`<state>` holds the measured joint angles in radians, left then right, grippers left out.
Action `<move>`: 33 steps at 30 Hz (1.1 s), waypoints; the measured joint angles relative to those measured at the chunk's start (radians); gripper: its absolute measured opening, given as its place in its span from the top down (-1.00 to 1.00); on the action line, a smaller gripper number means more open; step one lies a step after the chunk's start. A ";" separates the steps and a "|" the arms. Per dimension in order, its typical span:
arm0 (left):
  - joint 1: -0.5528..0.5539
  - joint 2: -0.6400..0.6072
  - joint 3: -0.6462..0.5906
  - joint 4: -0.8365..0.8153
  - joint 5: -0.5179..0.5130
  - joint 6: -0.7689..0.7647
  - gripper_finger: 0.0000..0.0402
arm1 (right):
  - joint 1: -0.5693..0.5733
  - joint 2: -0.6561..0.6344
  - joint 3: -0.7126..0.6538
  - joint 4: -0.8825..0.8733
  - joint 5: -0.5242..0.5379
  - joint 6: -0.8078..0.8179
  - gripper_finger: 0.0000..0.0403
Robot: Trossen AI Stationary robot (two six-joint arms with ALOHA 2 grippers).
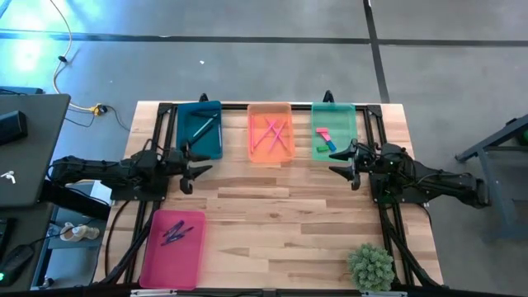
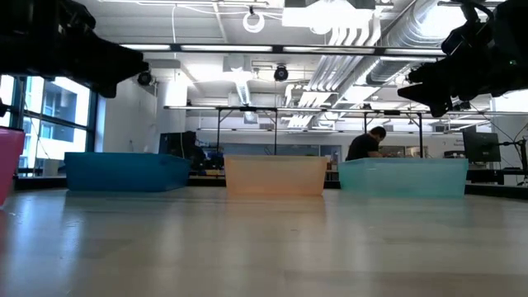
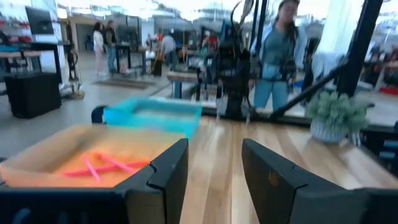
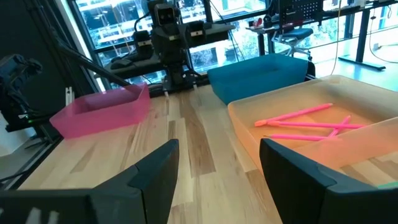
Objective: Sort crayons/erasers/pens/pencils in bins
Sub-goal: Return to Home Position
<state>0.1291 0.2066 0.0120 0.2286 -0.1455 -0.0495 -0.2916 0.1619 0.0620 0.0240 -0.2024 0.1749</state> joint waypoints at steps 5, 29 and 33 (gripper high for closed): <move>0.000 0.000 0.001 0.087 0.010 0.005 0.31 | 0.000 0.000 0.000 -0.001 0.000 0.000 -0.08; 0.001 -0.176 0.001 -0.009 -0.056 0.065 0.31 | 0.000 0.000 0.000 -0.051 -0.001 0.016 -0.08; 0.001 -0.203 0.001 -0.071 -0.082 0.087 0.31 | 0.000 0.000 0.000 -0.073 -0.002 0.056 -0.08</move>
<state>0.1299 0.0032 0.0128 0.1580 -0.2271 0.0379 -0.2916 0.1623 0.0620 -0.0494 -0.2045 0.2314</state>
